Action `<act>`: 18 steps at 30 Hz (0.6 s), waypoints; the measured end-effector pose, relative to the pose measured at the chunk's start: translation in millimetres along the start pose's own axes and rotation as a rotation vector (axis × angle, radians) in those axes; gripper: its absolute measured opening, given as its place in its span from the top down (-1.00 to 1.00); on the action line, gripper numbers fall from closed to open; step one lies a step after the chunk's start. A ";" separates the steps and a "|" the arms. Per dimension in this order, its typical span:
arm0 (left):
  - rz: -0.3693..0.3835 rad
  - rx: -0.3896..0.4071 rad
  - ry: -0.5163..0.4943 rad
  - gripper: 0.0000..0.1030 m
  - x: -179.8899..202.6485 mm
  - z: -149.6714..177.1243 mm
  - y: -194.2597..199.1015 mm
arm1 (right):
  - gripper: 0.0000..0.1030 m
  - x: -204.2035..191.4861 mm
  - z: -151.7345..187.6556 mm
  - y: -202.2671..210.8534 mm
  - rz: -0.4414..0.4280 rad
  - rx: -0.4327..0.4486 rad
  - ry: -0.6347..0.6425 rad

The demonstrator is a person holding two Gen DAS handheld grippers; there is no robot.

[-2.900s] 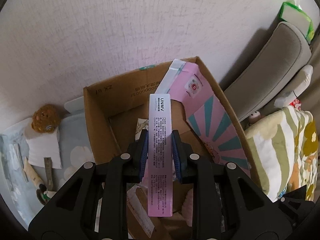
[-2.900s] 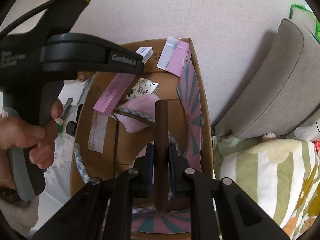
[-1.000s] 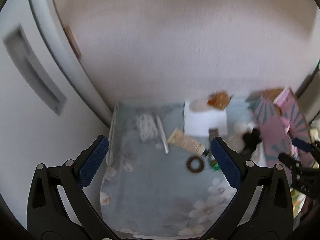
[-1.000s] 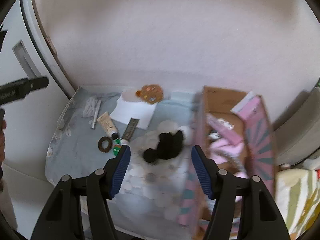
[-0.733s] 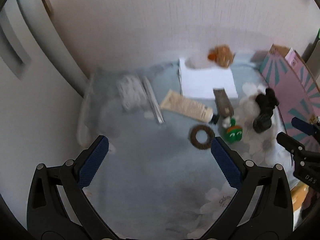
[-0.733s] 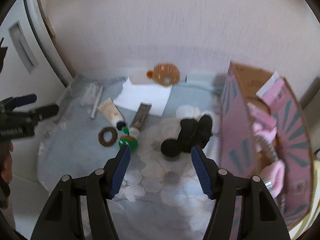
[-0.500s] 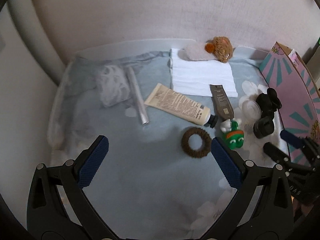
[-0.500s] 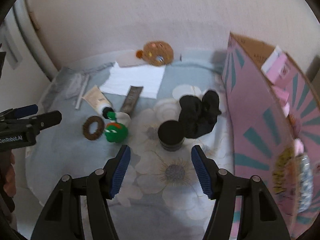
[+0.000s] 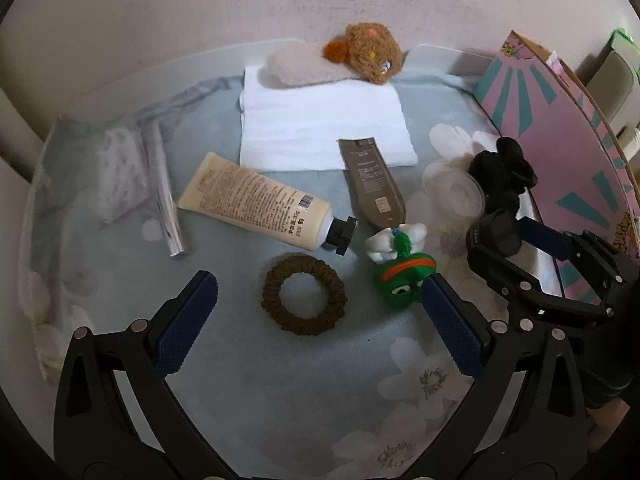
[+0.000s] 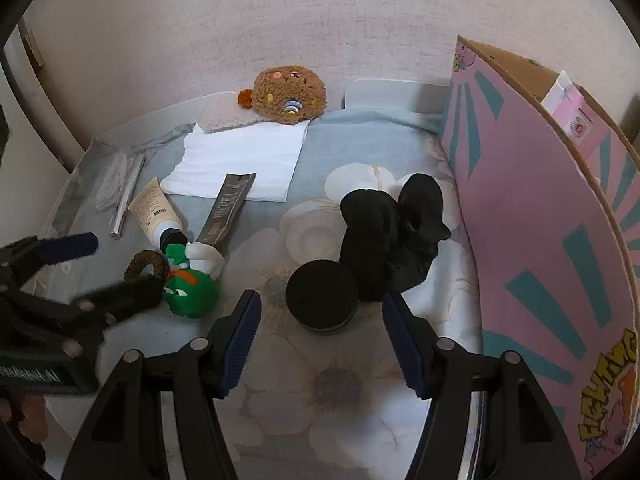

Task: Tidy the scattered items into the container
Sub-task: 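Grasp the brown hair tie with the left gripper while the right grasps the black round jar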

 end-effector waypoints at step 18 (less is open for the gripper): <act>0.028 0.055 0.040 -0.78 -39.0 23.5 0.0 | 0.13 -5.7 1.9 -14.9 0.004 -0.006 0.074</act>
Point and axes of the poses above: each gripper's, at about its wrist camera, not at the fingertips, and y roughly against the way its jaws point, x to its right, z to its underside, the point moved 4 cm from there along -y, roughly the way its jaws point, and after that the axes turned 1 degree about -y, right-handed, at the moved point
